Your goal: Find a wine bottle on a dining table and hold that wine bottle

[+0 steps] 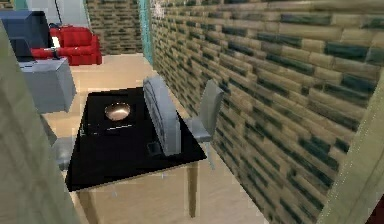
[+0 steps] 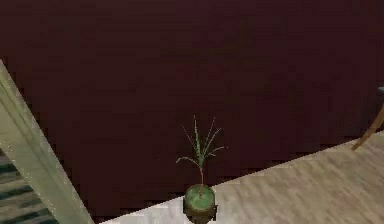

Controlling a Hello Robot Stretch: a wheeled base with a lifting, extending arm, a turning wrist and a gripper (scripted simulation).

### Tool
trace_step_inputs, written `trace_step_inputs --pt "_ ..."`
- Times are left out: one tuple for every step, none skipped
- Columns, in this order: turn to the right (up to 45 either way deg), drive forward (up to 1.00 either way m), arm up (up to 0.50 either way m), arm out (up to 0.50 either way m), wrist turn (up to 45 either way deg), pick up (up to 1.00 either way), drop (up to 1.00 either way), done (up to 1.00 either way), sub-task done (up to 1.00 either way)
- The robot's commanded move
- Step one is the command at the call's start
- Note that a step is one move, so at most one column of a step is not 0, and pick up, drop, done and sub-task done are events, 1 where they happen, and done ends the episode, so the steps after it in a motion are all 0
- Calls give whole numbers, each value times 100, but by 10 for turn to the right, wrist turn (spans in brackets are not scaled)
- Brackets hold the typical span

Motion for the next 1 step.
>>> trace_step_inputs --pt "0 55 0 0 0 0 0 0 0"
